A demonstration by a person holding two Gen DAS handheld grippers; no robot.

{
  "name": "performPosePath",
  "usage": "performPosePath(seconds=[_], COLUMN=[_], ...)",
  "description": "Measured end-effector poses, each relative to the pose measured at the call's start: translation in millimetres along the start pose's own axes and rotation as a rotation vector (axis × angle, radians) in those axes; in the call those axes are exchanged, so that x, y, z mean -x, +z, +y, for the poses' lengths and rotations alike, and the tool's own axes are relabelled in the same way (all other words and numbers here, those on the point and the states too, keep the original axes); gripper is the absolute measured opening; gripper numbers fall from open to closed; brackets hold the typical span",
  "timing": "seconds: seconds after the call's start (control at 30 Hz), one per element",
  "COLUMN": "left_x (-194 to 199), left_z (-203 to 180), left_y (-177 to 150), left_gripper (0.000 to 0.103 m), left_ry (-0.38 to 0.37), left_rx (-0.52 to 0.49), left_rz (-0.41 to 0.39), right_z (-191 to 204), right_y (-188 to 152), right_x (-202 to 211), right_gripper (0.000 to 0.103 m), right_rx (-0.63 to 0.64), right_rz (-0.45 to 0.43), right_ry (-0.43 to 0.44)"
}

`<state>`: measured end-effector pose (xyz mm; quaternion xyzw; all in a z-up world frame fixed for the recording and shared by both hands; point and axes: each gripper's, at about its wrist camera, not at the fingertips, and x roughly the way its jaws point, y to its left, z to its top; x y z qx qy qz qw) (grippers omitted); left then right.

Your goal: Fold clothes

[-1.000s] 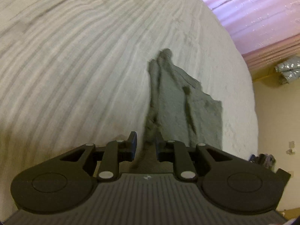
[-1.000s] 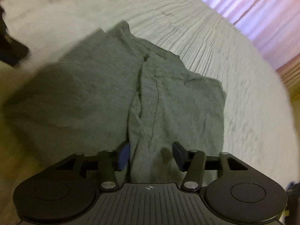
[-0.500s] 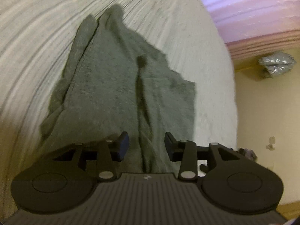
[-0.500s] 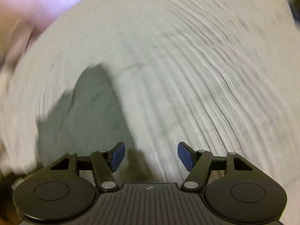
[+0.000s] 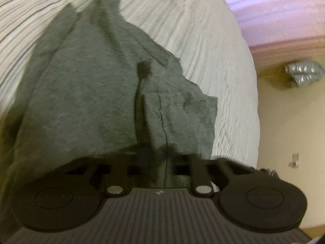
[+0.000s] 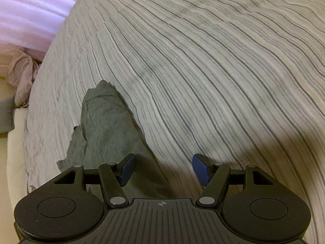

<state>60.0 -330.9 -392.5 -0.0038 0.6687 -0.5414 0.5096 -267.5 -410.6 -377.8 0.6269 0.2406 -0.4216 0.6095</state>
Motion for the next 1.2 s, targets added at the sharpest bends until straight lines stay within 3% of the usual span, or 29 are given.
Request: performPosePath(seconds=[0.2, 0.3, 0.37, 0.47, 0.53, 0.6, 0.67, 0.77, 0.83, 0.9, 0.93, 1.03, 1.2], left_x=[49, 86, 96, 86, 75, 70, 70, 70, 63, 59, 59, 71, 63], left_z=[-35, -47, -36, 2, 25, 39, 44, 48, 48, 44, 39, 16, 25], left_y=[20, 36, 48, 60, 61, 61, 64, 74, 79, 83, 83, 71, 64], left_gripper=[0.002, 0.002, 0.002, 0.003, 0.004, 0.006, 0.023, 0.035, 0.031, 0.007, 0.002, 0.002, 0.004], left_ry=[-0.018, 0.022, 0.081, 0.176, 0.190, 0.167, 0.117, 0.052, 0.042, 0.041, 0.045, 0.080, 0.234], left_rx=[-0.173, -0.285, -0.301, -0.217, -0.154, -0.112, -0.068, -0.011, 0.000, -0.048, -0.090, -0.266, -0.332], left_rz=[-0.069, -0.151, -0.170, -0.116, -0.077, -0.065, -0.081, -0.120, -0.132, -0.135, -0.142, -0.201, -0.145], right_z=[27, 60, 75, 95, 109, 113, 114, 114, 113, 116, 116, 119, 126], right_y=[5, -6, -15, -29, -38, -40, -38, -31, -24, -17, -13, -11, -21], right_x=[-1, -4, -16, -37, -50, -50, -48, -46, -46, -51, -54, -64, -89], right_gripper=[0.065, 0.065, 0.065, 0.065, 0.065, 0.065, 0.065, 0.065, 0.065, 0.065, 0.065, 0.065, 0.065], right_rx=[0.116, 0.226, 0.286, 0.375, 0.434, 0.473, 0.494, 0.494, 0.486, 0.475, 0.474, 0.503, 0.615], right_rz=[0.032, 0.044, 0.047, 0.052, 0.056, 0.034, 0.011, -0.022, -0.040, -0.052, -0.055, -0.069, -0.065], right_ry=[0.002, 0.028, 0.002, -0.045, -0.076, -0.098, -0.111, -0.116, -0.112, -0.107, -0.111, -0.121, -0.168])
